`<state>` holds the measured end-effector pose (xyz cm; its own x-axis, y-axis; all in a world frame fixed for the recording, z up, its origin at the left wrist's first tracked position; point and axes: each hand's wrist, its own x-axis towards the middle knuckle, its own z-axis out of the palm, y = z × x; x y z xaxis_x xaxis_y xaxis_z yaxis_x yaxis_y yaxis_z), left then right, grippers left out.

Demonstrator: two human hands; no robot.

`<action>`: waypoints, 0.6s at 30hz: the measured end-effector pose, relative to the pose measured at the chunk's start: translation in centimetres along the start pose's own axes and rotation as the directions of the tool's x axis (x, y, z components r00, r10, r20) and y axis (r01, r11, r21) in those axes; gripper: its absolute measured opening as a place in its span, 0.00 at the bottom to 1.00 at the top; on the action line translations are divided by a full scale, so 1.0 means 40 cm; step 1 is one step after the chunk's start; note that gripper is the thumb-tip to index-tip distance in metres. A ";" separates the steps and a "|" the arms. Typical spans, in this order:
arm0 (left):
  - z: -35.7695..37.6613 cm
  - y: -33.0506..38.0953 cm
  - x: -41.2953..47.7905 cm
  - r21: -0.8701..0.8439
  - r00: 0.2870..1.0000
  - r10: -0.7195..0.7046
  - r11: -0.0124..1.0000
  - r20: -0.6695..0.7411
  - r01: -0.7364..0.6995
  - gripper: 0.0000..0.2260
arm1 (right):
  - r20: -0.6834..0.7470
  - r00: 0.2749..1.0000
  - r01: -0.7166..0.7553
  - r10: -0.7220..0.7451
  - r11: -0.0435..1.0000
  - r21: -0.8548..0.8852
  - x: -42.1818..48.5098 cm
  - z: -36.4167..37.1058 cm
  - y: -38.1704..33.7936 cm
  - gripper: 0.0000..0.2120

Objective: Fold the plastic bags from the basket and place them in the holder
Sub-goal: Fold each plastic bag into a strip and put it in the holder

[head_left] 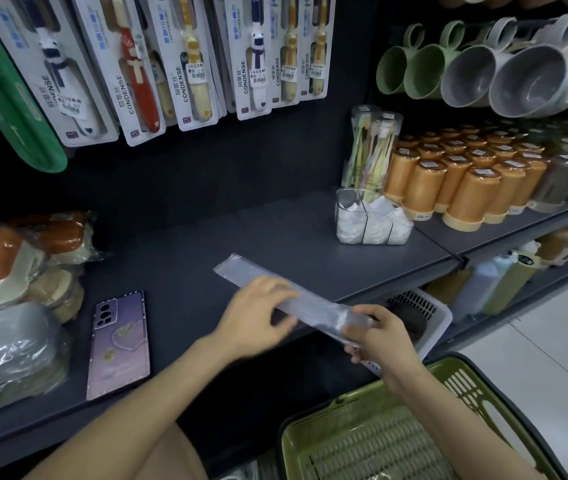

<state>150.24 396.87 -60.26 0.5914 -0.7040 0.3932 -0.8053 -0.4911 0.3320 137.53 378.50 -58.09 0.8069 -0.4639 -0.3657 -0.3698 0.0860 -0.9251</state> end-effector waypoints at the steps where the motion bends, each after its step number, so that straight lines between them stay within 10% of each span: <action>1: 0.012 0.023 -0.019 -0.030 0.998 0.020 0.999 0.063 -0.018 0.24 | 0.008 1.000 -0.029 0.028 0.998 0.053 -0.008 0.002 -0.007 0.10; 8: 0.050 0.075 -0.025 -0.134 0.982 -0.141 0.983 -0.125 0.124 0.13 | 0.202 0.979 -0.104 0.037 0.938 0.332 -0.044 0.034 -0.115 0.04; 12: 0.020 0.068 0.003 -0.494 0.859 -0.509 0.762 -0.057 0.419 0.07 | 0.272 0.961 -0.070 -0.059 0.894 0.443 -0.004 0.057 -0.198 0.09; 18: -0.021 0.021 0.032 -0.702 0.717 -0.670 0.416 0.193 0.578 0.12 | 0.190 0.981 0.056 -0.044 0.997 -0.054 0.087 0.140 -0.181 0.22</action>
<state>150.34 395.98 -58.77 0.9558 -0.2743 -0.1063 0.0354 -0.2516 0.9672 145.59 381.20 -53.24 0.8952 -0.2916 -0.3369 -0.3486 0.0126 -0.9372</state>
